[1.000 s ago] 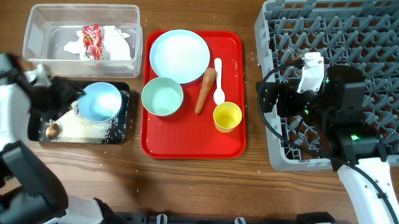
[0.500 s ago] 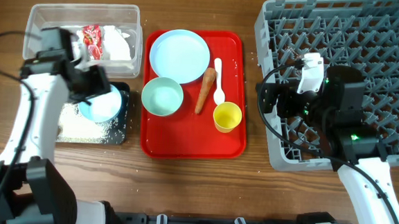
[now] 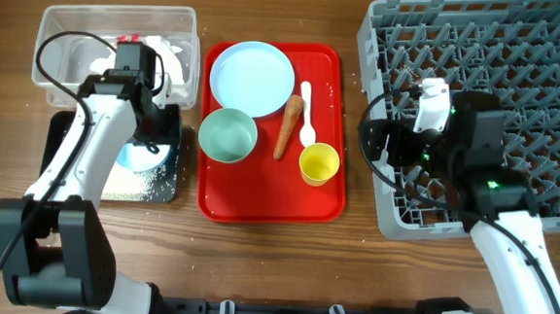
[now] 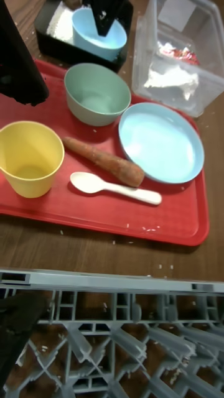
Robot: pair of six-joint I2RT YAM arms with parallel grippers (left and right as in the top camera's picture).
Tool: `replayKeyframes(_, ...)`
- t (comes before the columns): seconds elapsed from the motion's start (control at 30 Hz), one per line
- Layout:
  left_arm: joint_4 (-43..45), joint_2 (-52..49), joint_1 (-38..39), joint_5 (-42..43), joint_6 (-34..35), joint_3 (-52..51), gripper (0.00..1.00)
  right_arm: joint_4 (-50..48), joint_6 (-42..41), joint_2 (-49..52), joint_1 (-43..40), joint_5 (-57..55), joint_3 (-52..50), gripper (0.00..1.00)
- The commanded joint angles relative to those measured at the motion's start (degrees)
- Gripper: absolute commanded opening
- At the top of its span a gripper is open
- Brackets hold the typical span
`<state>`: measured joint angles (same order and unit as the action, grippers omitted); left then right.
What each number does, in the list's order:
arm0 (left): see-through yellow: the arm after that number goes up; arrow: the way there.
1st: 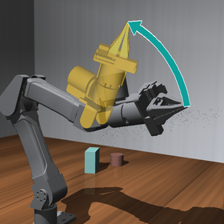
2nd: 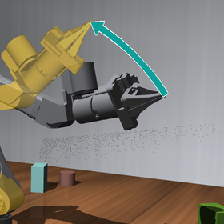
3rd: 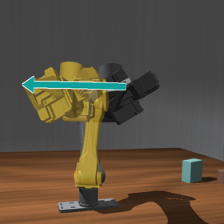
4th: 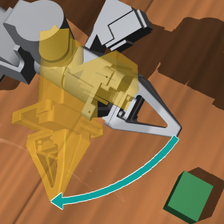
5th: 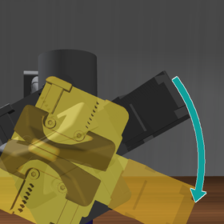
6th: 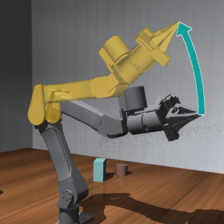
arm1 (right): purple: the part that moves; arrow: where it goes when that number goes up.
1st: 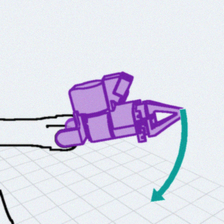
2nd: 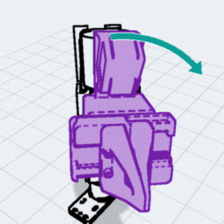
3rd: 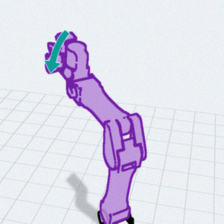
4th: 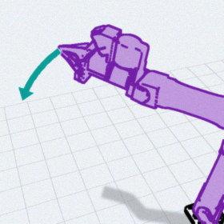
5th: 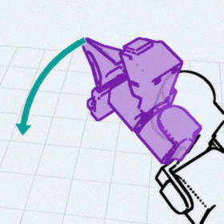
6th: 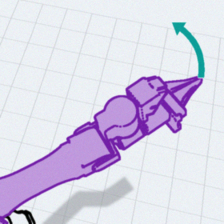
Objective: Sort waste into correct bins and load items into the dishwasher rack
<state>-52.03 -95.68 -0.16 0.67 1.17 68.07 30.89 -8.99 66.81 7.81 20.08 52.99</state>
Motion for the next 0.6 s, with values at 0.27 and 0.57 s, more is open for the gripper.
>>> replayKeyframes(0.27,6.21,-0.79,-0.44,-2.01,-0.85,-7.43,0.33,-0.17,1.42,4.04,-0.07,-1.25,0.98,1.0)
replayKeyframes(0.57,6.56,-0.79,-0.48,-3.21,-0.72,-7.56,0.25,0.0,1.55,4.04,-0.07,-1.25,0.98,1.0)
